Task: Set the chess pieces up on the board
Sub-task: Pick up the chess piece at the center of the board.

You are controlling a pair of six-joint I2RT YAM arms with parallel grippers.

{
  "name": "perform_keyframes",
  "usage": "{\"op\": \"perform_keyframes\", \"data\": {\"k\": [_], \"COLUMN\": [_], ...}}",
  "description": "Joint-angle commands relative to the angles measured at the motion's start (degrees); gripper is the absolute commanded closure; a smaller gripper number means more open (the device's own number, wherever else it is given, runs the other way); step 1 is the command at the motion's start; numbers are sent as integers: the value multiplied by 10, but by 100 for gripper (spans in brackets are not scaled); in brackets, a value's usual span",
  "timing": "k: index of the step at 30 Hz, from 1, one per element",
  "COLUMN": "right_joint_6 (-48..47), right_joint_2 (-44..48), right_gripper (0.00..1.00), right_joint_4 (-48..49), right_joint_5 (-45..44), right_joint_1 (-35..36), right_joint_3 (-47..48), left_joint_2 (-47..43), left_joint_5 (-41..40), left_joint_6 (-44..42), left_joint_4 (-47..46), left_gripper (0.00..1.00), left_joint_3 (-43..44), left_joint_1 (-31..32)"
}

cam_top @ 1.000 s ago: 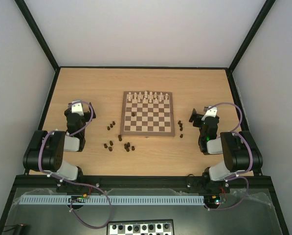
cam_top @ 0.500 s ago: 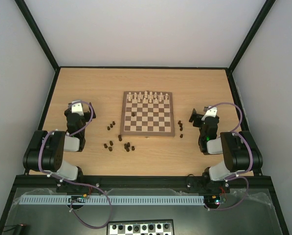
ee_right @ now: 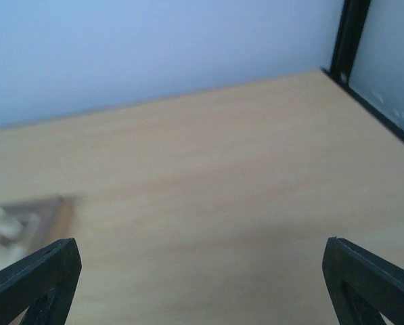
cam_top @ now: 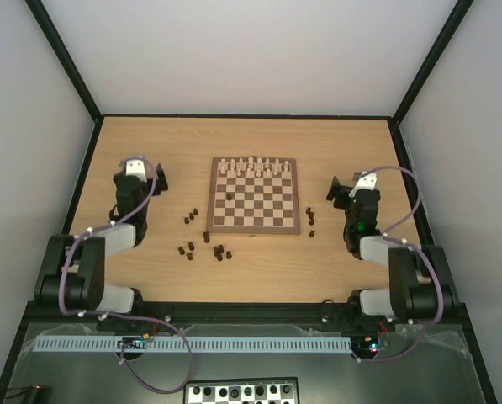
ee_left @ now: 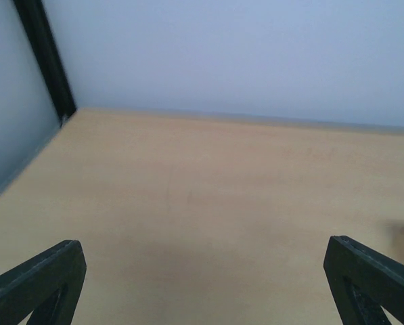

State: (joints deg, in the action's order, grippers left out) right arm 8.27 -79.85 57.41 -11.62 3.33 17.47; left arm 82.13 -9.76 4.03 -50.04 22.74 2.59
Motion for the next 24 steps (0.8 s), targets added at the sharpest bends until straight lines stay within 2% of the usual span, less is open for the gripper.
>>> {"op": "perform_keyframes", "data": {"k": [1,8,13,15,17,20,22,24], "right_joint_6": [28,147,200,207,242,319,301,287], "right_joint_2": [132,265,259,244,237,221,204,193], "right_gripper": [1,1,1,1,1,2,1,2], "right_joint_4": [-168,-368,-553,-583,-595,-703,-697,-650], "right_joint_5": [44,125,213,250,249,174,256,355], "right_joint_1": [-3,-2,-1,-2,-2,-4,-5,-5], "right_joint_3": [69,168,294,324,317,330,317,282], "left_joint_2": [-100,-215,-266,-277,-282,-289,-310,-344], "left_joint_5": [33,26,2,11,18,36,67,92], "left_joint_6": [30,65,138,177,204,225,241,260], "left_joint_4": [145,232,330,396,470,565,585,581], "left_gripper": [0,1,1,1,1,0,0,1], "left_joint_3": [84,143,204,235,264,295,291,271], "left_joint_1": [13,92,147,150,151,150,150,150]}}
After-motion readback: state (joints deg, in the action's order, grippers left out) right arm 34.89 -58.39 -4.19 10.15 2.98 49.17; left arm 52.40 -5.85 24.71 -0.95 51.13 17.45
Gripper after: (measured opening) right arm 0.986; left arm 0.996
